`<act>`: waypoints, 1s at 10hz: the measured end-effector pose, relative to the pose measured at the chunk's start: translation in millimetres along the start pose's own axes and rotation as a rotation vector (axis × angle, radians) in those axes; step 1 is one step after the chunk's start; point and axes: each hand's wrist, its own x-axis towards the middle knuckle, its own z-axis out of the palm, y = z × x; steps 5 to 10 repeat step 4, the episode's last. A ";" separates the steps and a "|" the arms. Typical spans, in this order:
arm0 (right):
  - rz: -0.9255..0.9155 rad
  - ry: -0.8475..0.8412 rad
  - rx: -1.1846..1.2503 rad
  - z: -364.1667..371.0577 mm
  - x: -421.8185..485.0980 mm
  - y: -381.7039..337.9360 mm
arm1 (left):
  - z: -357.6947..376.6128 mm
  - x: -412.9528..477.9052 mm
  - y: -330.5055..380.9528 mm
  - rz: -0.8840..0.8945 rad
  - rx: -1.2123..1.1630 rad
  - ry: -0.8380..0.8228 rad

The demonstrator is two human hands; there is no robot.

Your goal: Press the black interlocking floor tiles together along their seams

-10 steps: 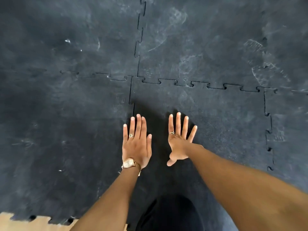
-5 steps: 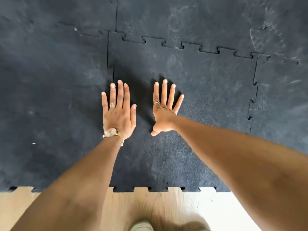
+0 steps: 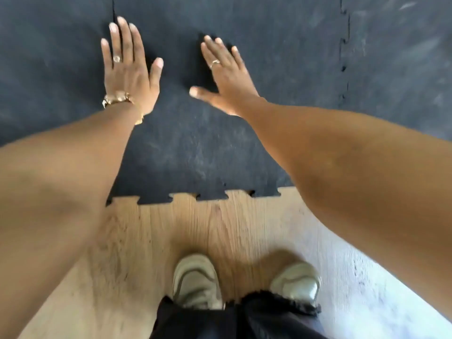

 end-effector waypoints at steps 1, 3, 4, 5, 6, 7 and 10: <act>0.241 0.132 -0.079 39.7 -103.7 31.0 | 7.7 -73.8 26.5 0.043 -0.035 -0.056; 0.442 0.177 -0.104 70.3 -159.7 40.0 | 30.3 -164.0 63.9 0.007 -0.005 -0.062; 0.420 0.063 -0.097 52.1 -160.9 35.8 | 15.2 -155.6 63.0 -0.004 -0.001 -0.167; 0.420 0.063 -0.097 52.1 -160.9 35.8 | 15.2 -155.6 63.0 -0.004 -0.001 -0.167; 0.420 0.063 -0.097 52.1 -160.9 35.8 | 15.2 -155.6 63.0 -0.004 -0.001 -0.167; 0.420 0.063 -0.097 52.1 -160.9 35.8 | 15.2 -155.6 63.0 -0.004 -0.001 -0.167; 0.420 0.063 -0.097 52.1 -160.9 35.8 | 15.2 -155.6 63.0 -0.004 -0.001 -0.167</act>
